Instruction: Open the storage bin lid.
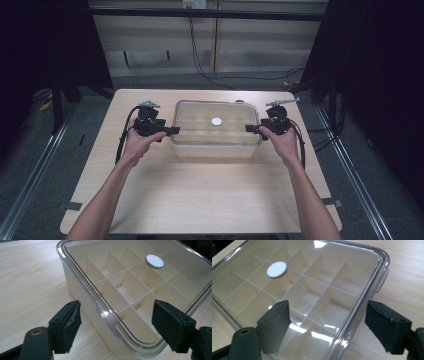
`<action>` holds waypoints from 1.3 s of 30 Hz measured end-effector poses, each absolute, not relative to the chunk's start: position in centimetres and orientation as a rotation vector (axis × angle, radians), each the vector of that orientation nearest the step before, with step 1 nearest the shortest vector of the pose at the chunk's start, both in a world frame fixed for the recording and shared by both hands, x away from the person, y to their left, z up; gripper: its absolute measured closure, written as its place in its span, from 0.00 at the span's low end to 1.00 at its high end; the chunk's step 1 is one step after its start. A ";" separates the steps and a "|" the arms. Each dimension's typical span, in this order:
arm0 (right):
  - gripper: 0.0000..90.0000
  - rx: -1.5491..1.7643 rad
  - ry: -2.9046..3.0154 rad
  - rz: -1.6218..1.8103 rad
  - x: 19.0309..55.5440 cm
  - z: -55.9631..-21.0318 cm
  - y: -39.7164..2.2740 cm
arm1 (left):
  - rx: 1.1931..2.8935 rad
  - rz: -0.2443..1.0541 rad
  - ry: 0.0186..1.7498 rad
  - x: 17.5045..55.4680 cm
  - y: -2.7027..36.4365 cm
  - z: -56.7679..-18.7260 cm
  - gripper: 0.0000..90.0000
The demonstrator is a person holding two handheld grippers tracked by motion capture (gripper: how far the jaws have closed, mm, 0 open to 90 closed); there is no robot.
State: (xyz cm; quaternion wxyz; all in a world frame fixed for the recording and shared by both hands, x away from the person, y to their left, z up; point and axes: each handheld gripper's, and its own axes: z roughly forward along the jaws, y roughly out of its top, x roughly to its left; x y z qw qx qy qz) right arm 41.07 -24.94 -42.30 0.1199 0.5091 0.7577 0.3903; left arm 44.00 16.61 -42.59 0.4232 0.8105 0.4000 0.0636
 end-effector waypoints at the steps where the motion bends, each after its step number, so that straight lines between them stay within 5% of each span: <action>1: 0.22 1.493 2.215 1.136 41.3 -42.5 -24.9 | 2.028 0.164 1.004 44.2 16.6 -42.7 0.25; 28: 0.10 1.591 2.198 1.123 43.0 -44.8 -24.0 | 2.047 0.099 1.054 46.0 14.6 -44.3 0.26; 39: 0.14 1.594 2.169 1.142 42.4 -44.8 -24.0 | 2.050 0.098 1.058 45.7 14.5 -44.2 0.28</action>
